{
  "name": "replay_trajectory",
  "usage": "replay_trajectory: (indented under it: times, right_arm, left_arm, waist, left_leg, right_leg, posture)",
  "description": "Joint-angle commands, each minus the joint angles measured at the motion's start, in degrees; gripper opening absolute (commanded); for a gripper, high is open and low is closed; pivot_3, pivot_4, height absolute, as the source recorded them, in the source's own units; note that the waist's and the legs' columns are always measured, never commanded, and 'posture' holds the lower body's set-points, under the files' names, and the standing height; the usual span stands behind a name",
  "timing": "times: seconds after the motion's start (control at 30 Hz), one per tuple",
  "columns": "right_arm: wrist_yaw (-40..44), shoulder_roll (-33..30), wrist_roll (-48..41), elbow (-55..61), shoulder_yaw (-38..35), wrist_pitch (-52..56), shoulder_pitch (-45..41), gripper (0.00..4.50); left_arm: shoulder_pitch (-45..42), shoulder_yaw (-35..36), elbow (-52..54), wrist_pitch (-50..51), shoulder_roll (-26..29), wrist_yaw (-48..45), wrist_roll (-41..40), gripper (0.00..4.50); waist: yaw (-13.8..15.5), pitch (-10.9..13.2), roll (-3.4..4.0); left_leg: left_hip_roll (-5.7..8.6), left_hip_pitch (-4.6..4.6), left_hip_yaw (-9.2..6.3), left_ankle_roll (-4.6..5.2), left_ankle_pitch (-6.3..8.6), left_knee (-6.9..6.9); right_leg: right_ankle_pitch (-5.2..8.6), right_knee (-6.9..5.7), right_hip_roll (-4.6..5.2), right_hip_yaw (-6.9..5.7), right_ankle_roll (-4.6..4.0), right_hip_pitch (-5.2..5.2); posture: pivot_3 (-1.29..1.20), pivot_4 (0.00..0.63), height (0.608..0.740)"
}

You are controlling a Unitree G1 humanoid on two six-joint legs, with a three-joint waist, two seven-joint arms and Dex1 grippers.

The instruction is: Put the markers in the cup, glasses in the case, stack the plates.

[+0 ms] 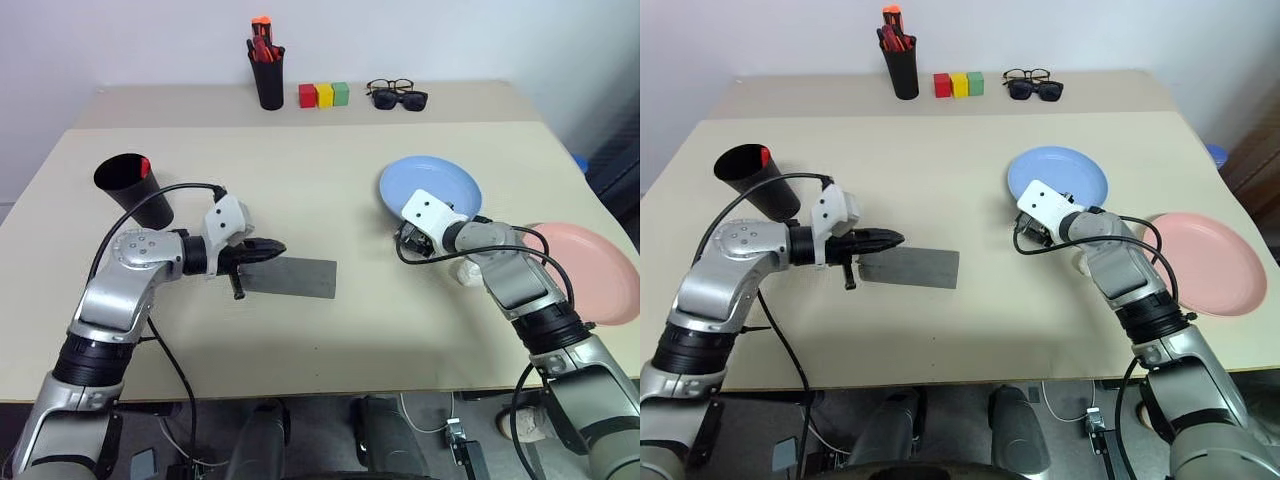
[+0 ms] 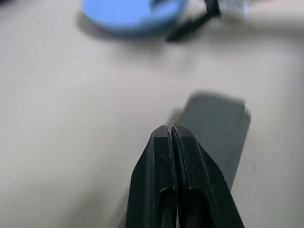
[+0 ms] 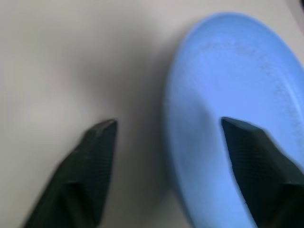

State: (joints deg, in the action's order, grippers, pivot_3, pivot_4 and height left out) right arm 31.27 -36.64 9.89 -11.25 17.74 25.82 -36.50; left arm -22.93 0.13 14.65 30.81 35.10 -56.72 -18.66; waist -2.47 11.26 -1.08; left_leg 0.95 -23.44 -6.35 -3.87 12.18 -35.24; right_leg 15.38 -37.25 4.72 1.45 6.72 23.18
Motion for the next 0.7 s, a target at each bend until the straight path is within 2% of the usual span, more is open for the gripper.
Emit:
replay_trajectory:
  times: [0.03,0.1,0.13,0.23,0.37,0.57,0.7]
  right_arm:
    - [-0.97,0.34,1.55,1.58,-1.59,-0.11,0.25,1.25]
    - [-1.24,0.39,1.63,3.44,-2.63,0.72,0.66,0.20]
    - [-1.67,0.30,1.87,4.46,-3.16,1.18,0.86,0.09]
    - [-2.92,-1.46,4.02,8.48,-4.01,1.29,2.00,0.09]
    - [-1.19,-6.71,5.98,21.11,-8.45,6.19,6.82,0.09]
    - [8.14,-18.55,4.70,43.28,-26.53,22.03,24.49,0.09]
    - [10.97,-18.99,3.59,48.81,-34.99,26.66,36.02,0.09]
  left_arm:
    - [1.54,2.65,6.39,3.22,-1.57,2.96,-5.31,0.00]
    - [1.93,1.68,8.05,4.43,-2.41,3.51,-7.03,0.00]
    - [1.67,0.86,8.14,5.18,-2.74,3.61,-7.66,0.00]
    - [0.14,-1.90,7.32,5.36,-3.87,3.08,-8.42,0.00]
    - [-3.74,-5.61,3.85,3.94,-6.43,1.65,-8.55,0.00]
    - [-9.41,-9.89,-4.62,-0.14,-9.70,-2.41,-7.36,0.00]
    - [-11.89,-11.34,-9.20,-2.64,-11.07,-4.84,-6.63,0.00]
  waist:
    - [0.07,0.00,0.00]
    - [0.11,0.00,0.00]
    - [0.10,0.00,0.00]
    - [0.14,0.00,0.00]
    - [0.64,0.01,0.02]
    - [2.13,0.00,0.07]
    - [1.41,-0.02,0.06]
  left_leg:
    - [0.00,-0.01,0.01,0.00,0.00,0.00]
    - [0.01,-0.01,0.00,0.00,0.00,-0.01]
    - [0.01,-0.01,0.00,0.00,0.00,0.00]
    - [0.01,-0.01,0.00,0.00,0.00,0.00]
    - [0.04,-0.04,0.00,0.00,0.00,-0.01]
    - [0.06,-0.08,0.00,0.03,0.02,-0.03]
    - [0.05,0.00,0.04,0.07,0.04,-0.05]
  right_leg:
    - [0.00,0.00,0.01,0.01,0.00,0.00]
    - [0.00,0.00,0.01,0.01,0.00,0.00]
    - [0.00,0.00,0.01,0.01,0.00,0.00]
    - [0.00,0.01,0.00,0.01,0.00,0.00]
    - [0.00,0.03,0.02,0.00,0.00,0.01]
    - [0.03,0.11,0.02,-0.01,0.04,-0.02]
    - [0.03,0.13,0.01,0.01,0.04,-0.10]
  posture:
    - [0.00,0.150,0.740]
    - [0.00,0.150,0.740]
    - [0.00,0.150,0.740]
    - [0.00,0.150,0.740]
    - [0.00,0.150,0.740]
    - [0.00,0.150,0.740]
    - [0.00,0.150,0.740]
